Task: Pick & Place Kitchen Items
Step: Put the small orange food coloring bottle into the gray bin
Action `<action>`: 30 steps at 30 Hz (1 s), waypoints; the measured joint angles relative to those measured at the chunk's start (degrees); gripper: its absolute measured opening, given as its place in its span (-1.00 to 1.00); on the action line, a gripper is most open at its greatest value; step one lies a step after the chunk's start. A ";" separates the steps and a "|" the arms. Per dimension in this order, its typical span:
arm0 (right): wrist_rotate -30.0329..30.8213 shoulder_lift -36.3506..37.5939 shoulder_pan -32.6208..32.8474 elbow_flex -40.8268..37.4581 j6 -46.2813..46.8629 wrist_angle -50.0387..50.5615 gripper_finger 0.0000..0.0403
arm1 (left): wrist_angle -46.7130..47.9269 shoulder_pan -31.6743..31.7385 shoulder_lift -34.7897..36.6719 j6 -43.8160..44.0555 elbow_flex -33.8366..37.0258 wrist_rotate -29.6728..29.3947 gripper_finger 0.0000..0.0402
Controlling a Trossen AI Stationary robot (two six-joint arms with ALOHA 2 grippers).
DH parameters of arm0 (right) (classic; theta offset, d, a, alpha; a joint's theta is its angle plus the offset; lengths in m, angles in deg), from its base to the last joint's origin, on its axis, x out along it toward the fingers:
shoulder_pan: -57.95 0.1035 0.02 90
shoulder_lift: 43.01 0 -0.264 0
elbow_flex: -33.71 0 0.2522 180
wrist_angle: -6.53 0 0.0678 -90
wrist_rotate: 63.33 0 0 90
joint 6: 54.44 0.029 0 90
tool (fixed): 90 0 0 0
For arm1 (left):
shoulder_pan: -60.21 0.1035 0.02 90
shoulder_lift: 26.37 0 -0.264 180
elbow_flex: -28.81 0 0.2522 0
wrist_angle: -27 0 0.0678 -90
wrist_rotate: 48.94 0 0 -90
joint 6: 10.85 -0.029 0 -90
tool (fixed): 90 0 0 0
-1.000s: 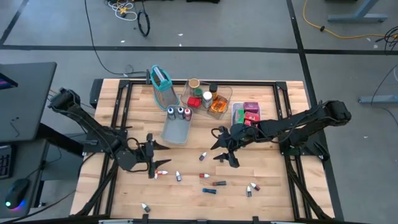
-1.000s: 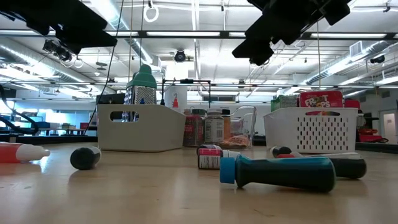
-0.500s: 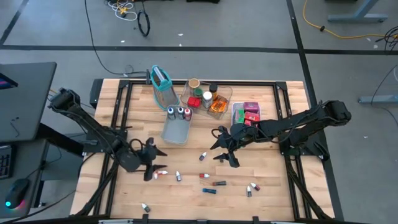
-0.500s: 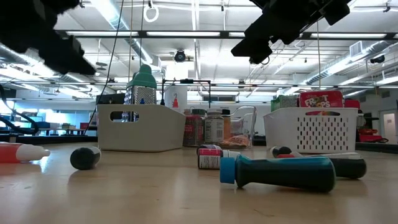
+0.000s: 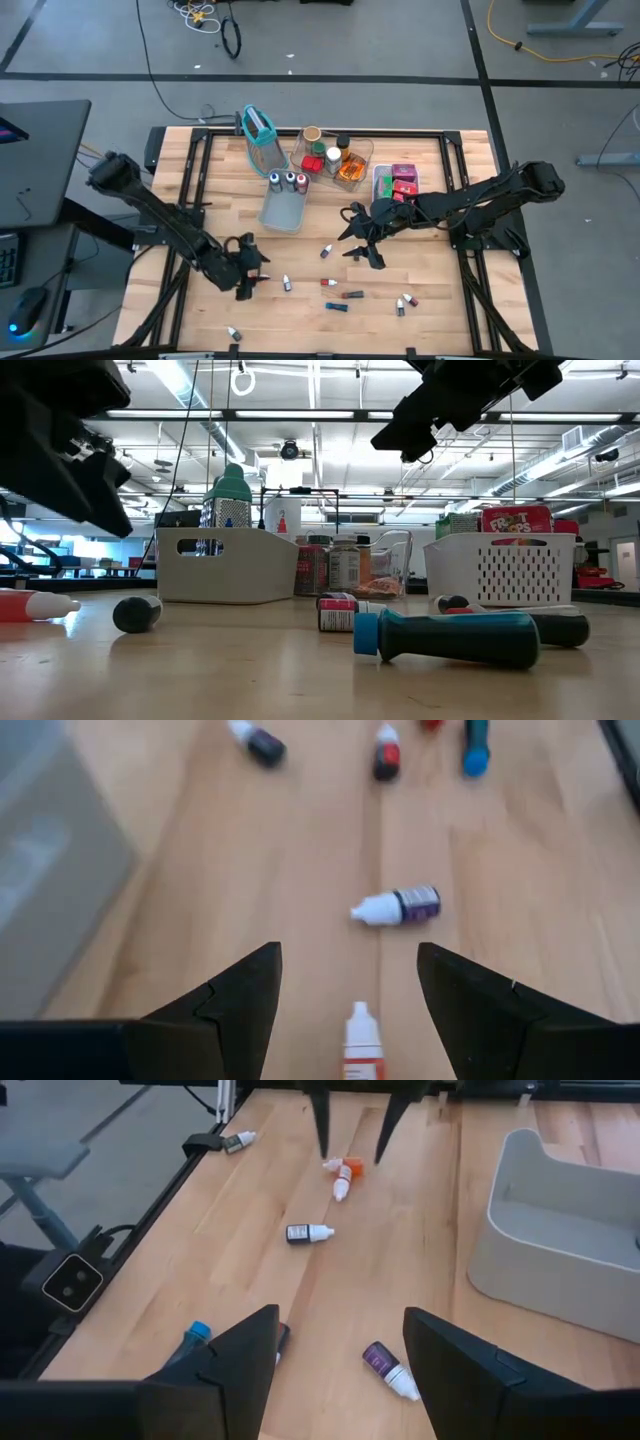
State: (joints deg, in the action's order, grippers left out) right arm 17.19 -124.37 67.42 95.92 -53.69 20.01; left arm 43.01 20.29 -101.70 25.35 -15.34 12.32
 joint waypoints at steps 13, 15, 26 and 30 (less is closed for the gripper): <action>0.00 -0.01 0.00 0.00 -0.33 -0.10 0.11 | 6.97 -0.07 -10.75 5.17 -4.26 8.10 0.21; 0.00 -0.02 -0.02 0.00 -0.68 -0.12 0.11 | 8.36 -0.06 -11.34 5.02 -4.31 8.67 0.19; 0.00 -0.02 -0.01 0.00 -1.26 -0.52 0.11 | 9.08 0.11 -12.44 7.42 -4.31 5.64 -0.21; 0.00 -0.02 -0.02 0.00 -1.39 -0.62 0.11 | 8.93 1.52 -12.51 10.59 -4.23 3.95 -0.36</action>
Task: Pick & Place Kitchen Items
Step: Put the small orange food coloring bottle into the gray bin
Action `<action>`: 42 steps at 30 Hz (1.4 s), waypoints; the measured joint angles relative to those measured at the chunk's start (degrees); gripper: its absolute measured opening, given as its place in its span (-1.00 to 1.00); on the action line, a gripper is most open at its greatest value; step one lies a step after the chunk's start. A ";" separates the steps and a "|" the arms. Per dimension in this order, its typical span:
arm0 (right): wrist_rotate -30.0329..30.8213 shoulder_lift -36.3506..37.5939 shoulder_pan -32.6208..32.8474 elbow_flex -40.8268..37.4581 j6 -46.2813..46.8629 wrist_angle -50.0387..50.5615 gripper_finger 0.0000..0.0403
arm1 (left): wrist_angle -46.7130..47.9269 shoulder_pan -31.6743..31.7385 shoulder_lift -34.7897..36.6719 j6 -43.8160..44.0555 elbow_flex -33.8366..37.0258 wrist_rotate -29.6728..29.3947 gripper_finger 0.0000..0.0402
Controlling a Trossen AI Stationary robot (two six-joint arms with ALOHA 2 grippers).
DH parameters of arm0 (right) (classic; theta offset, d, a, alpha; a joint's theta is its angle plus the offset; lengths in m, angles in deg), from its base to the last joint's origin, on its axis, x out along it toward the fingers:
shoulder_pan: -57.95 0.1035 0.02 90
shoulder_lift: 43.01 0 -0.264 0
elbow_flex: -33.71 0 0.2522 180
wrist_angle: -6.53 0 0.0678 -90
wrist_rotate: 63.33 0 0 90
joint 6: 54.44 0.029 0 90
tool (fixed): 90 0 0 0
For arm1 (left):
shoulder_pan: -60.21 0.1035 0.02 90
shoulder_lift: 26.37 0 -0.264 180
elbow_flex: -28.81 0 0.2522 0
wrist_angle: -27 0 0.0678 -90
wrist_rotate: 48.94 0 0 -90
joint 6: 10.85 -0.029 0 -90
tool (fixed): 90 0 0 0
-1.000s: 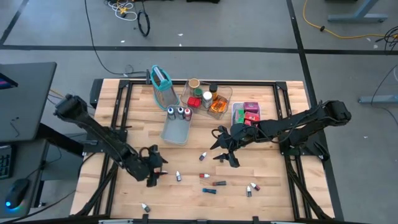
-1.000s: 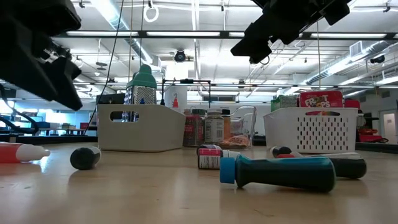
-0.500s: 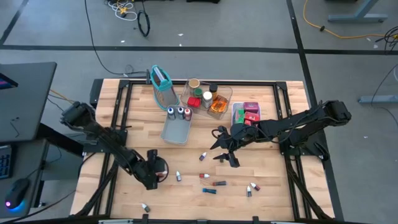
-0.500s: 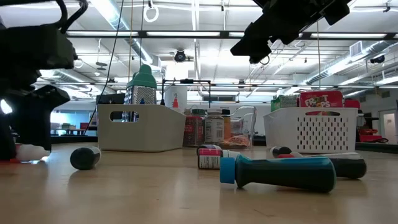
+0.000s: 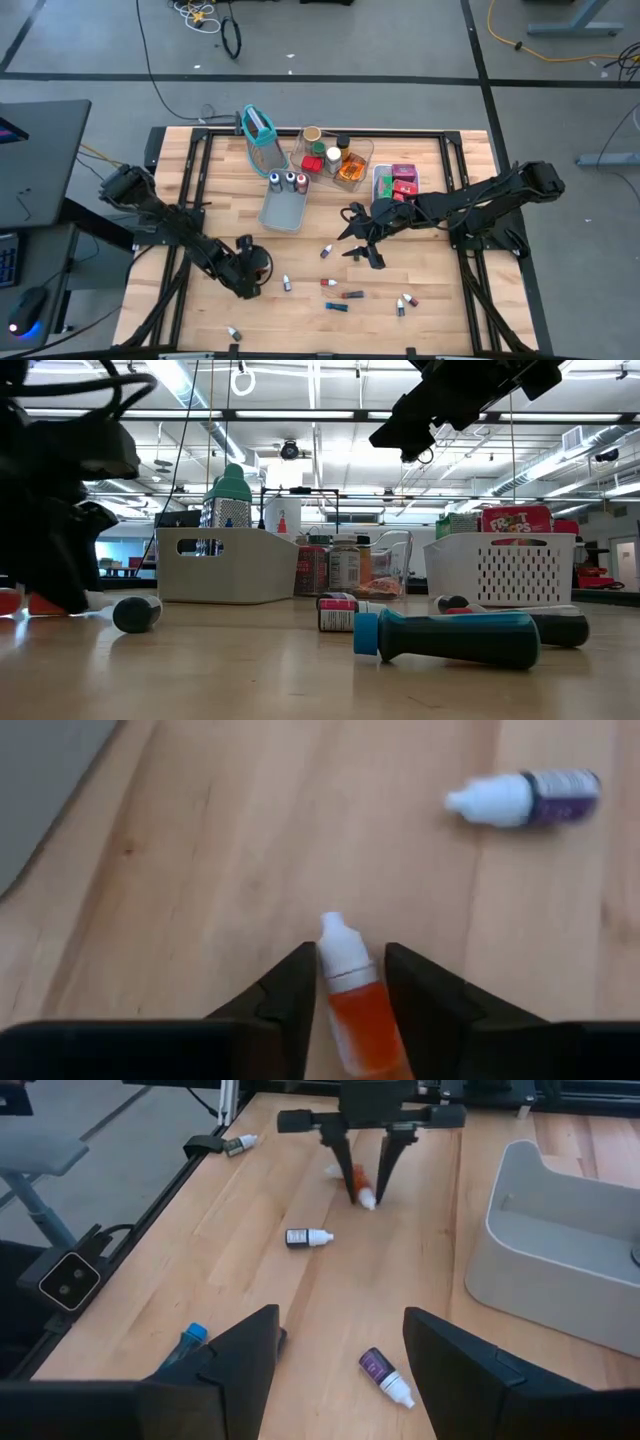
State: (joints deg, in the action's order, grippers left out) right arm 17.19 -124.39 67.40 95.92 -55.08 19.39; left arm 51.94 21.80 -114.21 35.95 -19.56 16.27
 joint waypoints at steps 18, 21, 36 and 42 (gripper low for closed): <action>0.01 0.00 0.00 0.00 -1.38 -0.04 0.11 | -6.12 11.18 0.02 -5.68 -2.79 -8.09 -0.61; 0.00 0.00 0.02 0.00 -1.95 -0.40 0.11 | -5.72 13.48 0.02 -11.30 -5.91 -9.56 -0.62; 0.02 0.00 0.00 0.00 -1.79 -0.49 0.11 | 10.07 30.21 0.09 -16.77 -20.32 -10.35 -0.61; 0.02 0.00 0.01 0.00 -1.80 -0.47 0.11 | 8.27 37.93 0.09 -14.71 -14.92 1.45 -0.50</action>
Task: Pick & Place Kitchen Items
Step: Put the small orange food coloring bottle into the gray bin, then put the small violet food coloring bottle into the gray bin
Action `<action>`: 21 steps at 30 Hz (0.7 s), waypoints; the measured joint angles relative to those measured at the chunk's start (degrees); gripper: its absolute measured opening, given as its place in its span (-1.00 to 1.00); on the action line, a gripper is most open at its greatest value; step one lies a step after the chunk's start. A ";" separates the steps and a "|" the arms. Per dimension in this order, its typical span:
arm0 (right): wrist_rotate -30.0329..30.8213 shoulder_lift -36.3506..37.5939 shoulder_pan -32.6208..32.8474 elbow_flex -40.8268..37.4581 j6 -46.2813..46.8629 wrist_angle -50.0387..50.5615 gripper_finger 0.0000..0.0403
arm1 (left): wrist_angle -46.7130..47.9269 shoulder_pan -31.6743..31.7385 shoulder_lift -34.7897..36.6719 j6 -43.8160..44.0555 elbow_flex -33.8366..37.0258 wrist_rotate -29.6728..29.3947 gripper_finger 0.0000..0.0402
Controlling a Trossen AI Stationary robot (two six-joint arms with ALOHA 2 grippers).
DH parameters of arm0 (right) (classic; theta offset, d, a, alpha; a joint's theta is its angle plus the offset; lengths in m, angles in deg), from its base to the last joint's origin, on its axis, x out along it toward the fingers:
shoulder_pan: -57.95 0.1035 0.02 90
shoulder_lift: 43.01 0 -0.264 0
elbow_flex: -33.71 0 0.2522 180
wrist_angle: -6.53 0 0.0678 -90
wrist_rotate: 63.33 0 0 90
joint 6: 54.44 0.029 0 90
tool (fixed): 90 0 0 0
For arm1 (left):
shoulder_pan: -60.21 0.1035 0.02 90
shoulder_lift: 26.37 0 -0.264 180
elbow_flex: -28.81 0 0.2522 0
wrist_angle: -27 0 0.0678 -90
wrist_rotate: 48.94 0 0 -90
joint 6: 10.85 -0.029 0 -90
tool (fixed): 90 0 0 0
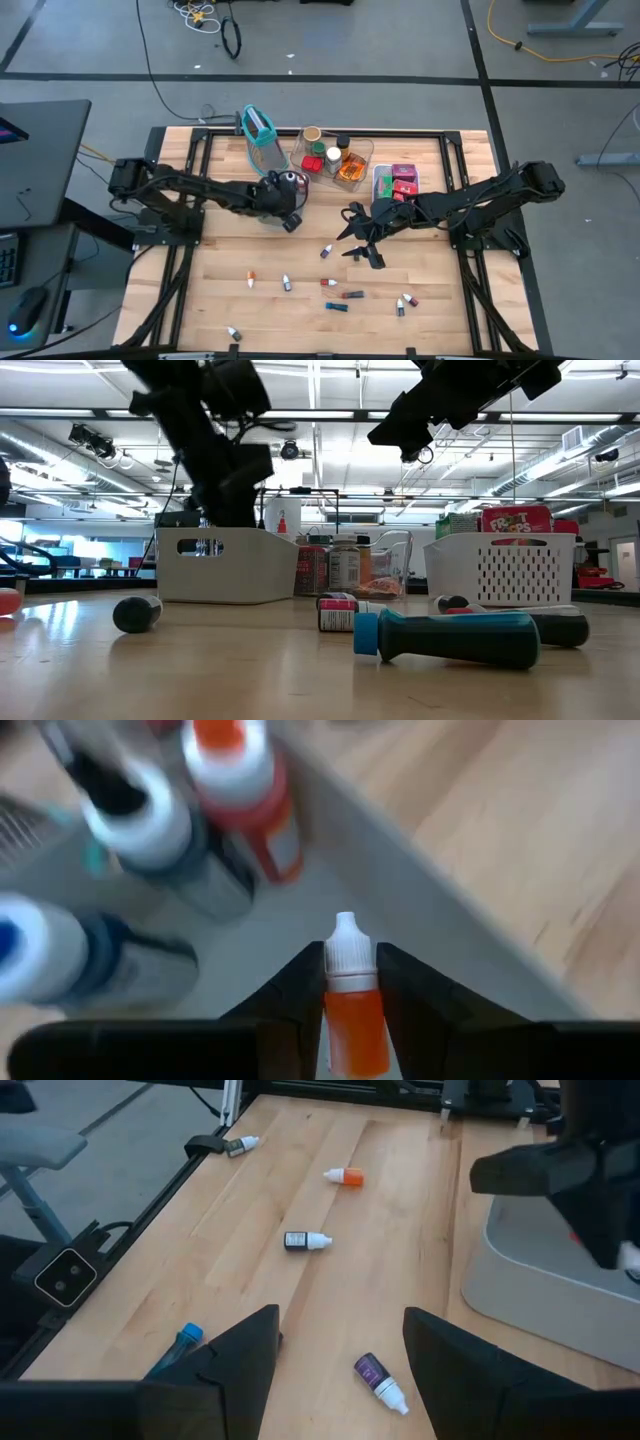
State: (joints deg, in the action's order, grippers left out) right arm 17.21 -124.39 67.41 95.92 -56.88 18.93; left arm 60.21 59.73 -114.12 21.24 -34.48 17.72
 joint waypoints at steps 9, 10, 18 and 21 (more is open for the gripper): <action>-0.02 0.00 0.00 0.00 -0.03 0.05 0.11 | -1.33 2.91 0.00 -1.01 5.34 2.61 -0.46; -0.02 0.00 -0.01 0.00 -0.04 0.04 0.11 | -1.39 2.88 0.00 -1.60 5.42 2.61 -0.46; 0.00 0.00 0.00 0.00 -0.04 0.06 0.11 | -1.45 2.85 0.00 -4.20 5.48 2.49 -0.45; 0.00 0.00 0.00 0.00 -0.05 0.05 0.11 | -1.45 2.85 0.00 -4.27 5.48 2.36 -0.38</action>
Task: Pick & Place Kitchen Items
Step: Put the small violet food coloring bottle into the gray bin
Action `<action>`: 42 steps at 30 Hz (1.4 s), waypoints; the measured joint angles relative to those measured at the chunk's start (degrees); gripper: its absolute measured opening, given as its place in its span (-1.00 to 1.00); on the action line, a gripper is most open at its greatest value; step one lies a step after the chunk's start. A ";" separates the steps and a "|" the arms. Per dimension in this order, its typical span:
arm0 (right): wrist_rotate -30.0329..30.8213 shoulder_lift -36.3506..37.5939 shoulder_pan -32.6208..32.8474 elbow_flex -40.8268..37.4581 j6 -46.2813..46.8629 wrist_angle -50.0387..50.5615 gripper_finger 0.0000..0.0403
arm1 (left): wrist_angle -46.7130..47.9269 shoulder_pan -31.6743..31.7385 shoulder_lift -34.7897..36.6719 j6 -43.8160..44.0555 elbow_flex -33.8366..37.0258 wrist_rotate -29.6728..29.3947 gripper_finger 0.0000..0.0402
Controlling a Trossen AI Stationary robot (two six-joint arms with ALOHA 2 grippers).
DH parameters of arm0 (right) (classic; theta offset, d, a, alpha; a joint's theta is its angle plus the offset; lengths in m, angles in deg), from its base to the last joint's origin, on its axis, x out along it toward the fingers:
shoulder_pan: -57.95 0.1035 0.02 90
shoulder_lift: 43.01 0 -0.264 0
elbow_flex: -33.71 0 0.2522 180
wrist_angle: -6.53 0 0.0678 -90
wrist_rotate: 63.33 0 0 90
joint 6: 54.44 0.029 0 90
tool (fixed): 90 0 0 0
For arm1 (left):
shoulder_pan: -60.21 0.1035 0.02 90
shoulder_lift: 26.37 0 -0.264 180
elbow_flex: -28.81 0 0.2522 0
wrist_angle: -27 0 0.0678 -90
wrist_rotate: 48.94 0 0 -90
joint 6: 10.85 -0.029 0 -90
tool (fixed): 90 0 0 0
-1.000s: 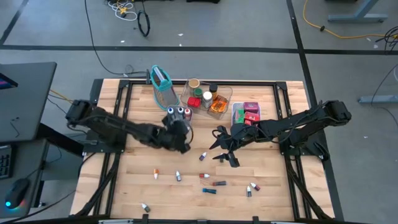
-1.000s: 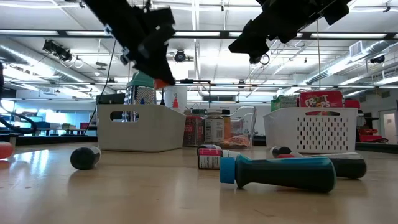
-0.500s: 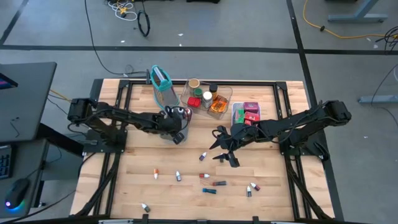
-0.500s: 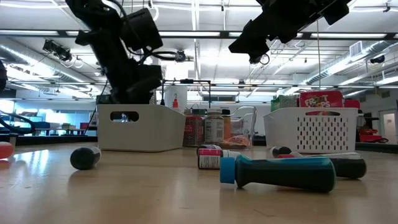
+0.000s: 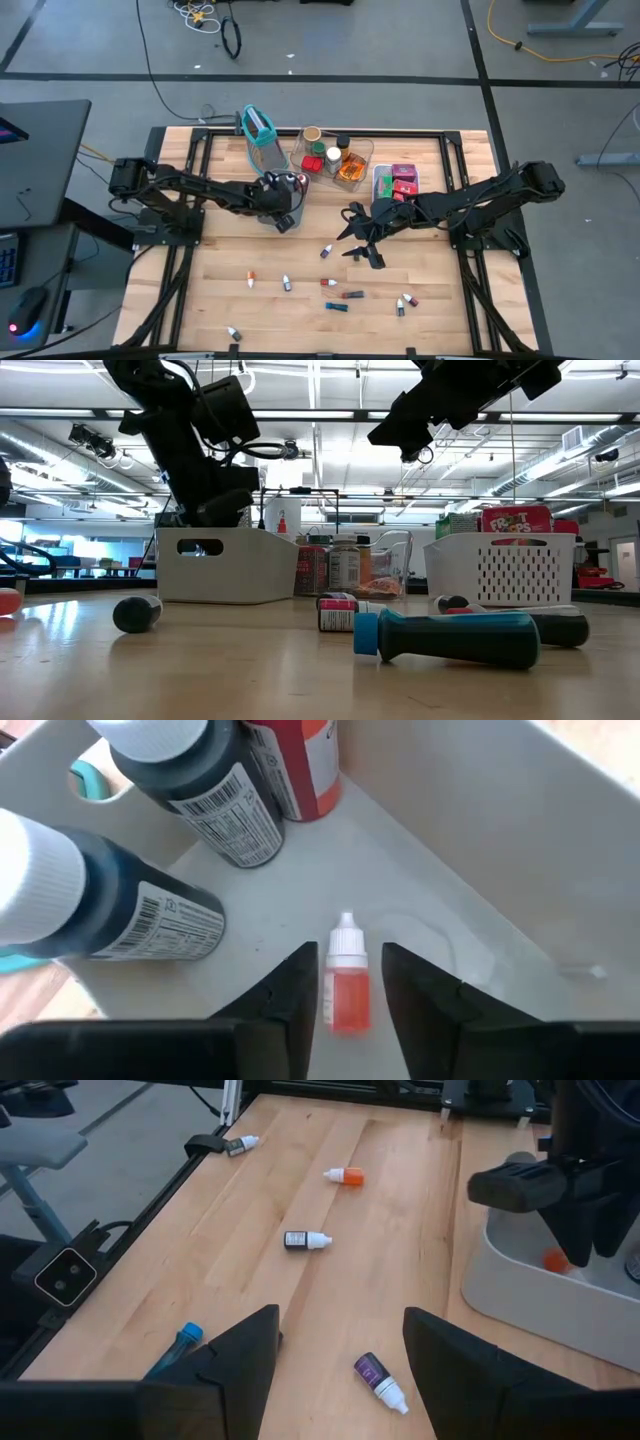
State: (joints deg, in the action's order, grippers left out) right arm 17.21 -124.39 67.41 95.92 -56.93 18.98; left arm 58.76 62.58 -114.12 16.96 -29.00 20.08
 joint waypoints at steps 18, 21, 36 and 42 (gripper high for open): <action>-0.01 0.00 -0.01 0.00 -0.01 0.01 0.11 | 6.01 -1.23 6.81 -3.19 -10.20 -3.33 -0.12; 0.36 0.00 0.01 0.00 0.09 0.01 0.11 | 6.01 -3.30 9.77 -3.10 -10.87 -3.21 -0.15; 8.53 -13.19 2.10 0.02 -7.69 -9.91 0.11 | 6.53 -20.13 14.46 -0.96 -10.91 -19.06 -0.33; 3.98 -20.19 0.05 0.02 -8.50 -13.76 0.11 | 5.47 -23.93 14.45 -2.41 -10.88 -29.13 -0.38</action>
State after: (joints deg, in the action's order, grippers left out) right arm 21.18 -144.59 67.46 95.94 -65.43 5.22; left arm 64.23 38.65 -99.67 14.55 -39.89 -9.04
